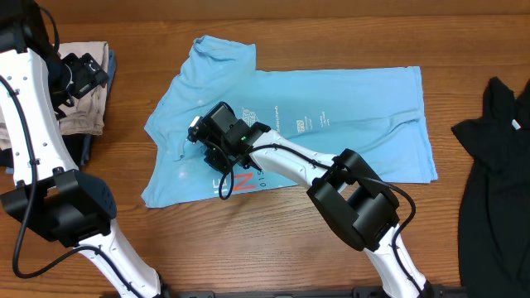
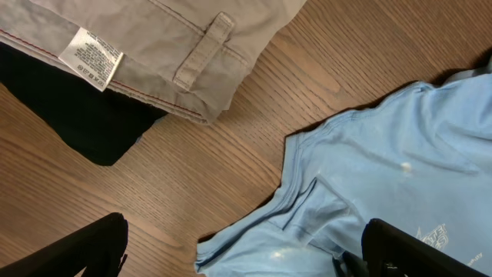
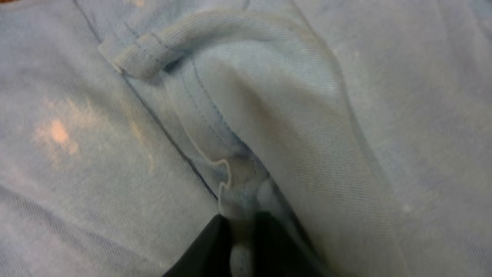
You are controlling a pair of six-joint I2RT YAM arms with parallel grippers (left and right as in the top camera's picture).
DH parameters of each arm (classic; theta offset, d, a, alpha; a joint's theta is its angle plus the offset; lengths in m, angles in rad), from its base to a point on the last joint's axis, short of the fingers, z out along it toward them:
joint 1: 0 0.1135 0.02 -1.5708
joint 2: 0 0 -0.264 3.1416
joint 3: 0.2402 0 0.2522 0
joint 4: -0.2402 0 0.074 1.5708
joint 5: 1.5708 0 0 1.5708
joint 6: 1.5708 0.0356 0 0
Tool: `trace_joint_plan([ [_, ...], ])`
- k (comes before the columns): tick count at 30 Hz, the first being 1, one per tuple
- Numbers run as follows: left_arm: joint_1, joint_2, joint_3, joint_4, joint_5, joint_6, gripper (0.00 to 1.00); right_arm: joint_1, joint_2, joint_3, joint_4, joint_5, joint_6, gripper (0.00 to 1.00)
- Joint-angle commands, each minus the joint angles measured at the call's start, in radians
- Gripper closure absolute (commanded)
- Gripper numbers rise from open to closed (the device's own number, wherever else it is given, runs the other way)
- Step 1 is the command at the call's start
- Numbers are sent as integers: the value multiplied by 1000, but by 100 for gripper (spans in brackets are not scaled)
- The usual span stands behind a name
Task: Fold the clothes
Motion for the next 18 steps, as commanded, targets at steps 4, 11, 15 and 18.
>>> trace_joint_plan([
  [4, -3, -1, 26, 0, -17, 4, 0, 6, 11, 11, -1, -3, 1, 89],
  [11, -3, -1, 26, 1, -17, 4, 0, 6, -31, 13, 46, -3, 1, 95],
  [15, -2, -1, 26, 1, -17, 4, 0, 3, -31, 13, 75, 9, 0, 96],
  [18, -2, -1, 26, 1, -17, 4, 0, 3, -45, 13, 79, 8, 0, 96],
])
